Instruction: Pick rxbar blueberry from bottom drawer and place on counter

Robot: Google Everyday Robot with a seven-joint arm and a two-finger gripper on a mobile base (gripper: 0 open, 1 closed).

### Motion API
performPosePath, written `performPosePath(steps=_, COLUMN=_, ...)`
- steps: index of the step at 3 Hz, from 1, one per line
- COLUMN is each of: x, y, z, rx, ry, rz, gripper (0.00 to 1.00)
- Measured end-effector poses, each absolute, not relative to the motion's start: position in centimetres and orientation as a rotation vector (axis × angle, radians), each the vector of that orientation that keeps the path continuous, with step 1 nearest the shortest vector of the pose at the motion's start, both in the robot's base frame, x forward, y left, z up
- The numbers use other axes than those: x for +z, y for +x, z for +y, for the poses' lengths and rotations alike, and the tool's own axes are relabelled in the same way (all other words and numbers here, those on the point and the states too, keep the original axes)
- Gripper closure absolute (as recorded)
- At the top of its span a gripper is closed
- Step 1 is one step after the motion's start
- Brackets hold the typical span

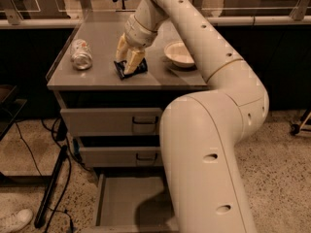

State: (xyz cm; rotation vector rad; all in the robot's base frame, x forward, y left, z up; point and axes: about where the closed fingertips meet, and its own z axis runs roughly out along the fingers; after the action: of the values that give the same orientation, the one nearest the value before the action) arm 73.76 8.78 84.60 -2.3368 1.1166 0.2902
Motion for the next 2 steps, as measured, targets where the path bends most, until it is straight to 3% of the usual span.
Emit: performPosePath(steps=2, x=84.60, y=73.77, z=8.78, rx=0.290, ry=-2.336, rz=1.117, gripper=0.36)
